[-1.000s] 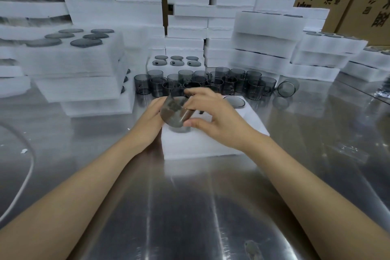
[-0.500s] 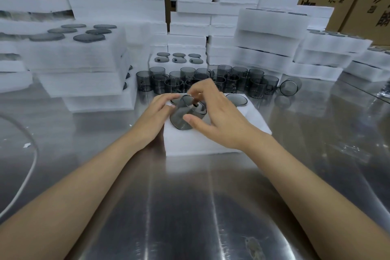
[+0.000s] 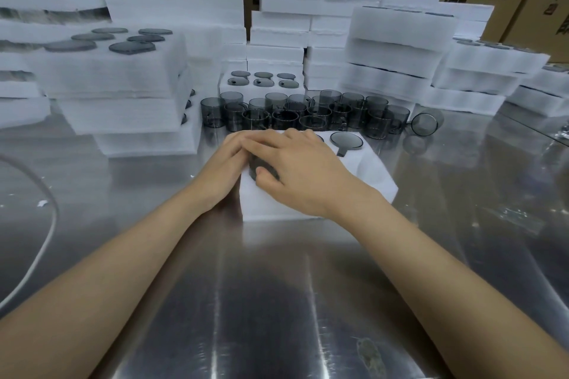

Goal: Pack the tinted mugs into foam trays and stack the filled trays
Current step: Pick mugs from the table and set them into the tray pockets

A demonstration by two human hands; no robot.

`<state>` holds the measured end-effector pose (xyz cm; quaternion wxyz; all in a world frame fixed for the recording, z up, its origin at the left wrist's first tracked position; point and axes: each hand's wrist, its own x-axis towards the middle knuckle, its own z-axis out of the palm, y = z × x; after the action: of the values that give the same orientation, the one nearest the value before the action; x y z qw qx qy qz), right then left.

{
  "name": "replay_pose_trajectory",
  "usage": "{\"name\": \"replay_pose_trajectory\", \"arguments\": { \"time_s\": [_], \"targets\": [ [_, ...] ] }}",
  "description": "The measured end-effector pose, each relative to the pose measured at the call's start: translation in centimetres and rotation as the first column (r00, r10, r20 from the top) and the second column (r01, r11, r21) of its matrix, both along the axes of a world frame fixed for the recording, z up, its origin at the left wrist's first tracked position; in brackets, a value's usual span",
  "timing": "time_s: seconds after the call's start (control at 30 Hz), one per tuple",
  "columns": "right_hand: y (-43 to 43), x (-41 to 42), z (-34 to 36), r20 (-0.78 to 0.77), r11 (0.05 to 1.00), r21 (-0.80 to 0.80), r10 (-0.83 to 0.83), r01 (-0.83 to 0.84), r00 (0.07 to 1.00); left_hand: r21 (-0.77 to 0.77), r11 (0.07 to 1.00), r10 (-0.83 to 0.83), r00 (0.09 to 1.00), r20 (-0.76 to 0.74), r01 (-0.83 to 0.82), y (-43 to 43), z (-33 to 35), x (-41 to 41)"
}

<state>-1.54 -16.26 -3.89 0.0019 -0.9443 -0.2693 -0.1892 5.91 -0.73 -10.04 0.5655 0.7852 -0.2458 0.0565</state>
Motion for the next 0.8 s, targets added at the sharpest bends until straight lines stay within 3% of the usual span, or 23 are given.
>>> {"name": "replay_pose_trajectory", "arguments": {
  "time_s": [0.07,0.23,0.53,0.6,0.67,0.73,0.8],
  "targets": [
    [0.0,0.0,-0.5,-0.026,0.999,-0.033,0.005,-0.006,1.000,0.015,1.000,0.025,1.000,-0.005,-0.025,0.0,0.0,0.0],
    [-1.2,-0.6,-1.4,-0.339,0.998,-0.031,0.033,-0.047,0.940,0.044,0.997,0.064,0.998,-0.023,-0.063,0.0,0.0,-0.2],
    [-0.5,-0.1,-1.6,-0.365,1.000,0.030,0.009,0.002,0.931,0.021,0.998,0.065,0.995,-0.082,-0.064,-0.1,0.3,-0.5],
    [-0.8,0.3,-1.1,-0.423,0.988,0.152,0.040,0.027,0.905,-0.016,0.999,0.029,0.995,-0.099,-0.031,-0.1,0.5,-0.7],
    [-2.1,0.9,-0.4,-0.439,0.916,0.400,0.163,0.030,0.884,-0.039,0.999,-0.007,0.992,-0.125,0.002,-0.2,0.6,-0.8],
    [-4.7,1.8,0.1,-0.323,0.764,0.643,0.205,0.055,0.924,-0.012,1.000,-0.022,0.987,-0.159,0.021,-0.1,0.8,-0.9],
    [-8.3,3.3,0.0,-0.160,0.600,0.793,0.047,0.100,0.986,-0.003,1.000,-0.029,0.982,-0.184,0.029,-0.2,0.9,-0.9]
  ]
}}
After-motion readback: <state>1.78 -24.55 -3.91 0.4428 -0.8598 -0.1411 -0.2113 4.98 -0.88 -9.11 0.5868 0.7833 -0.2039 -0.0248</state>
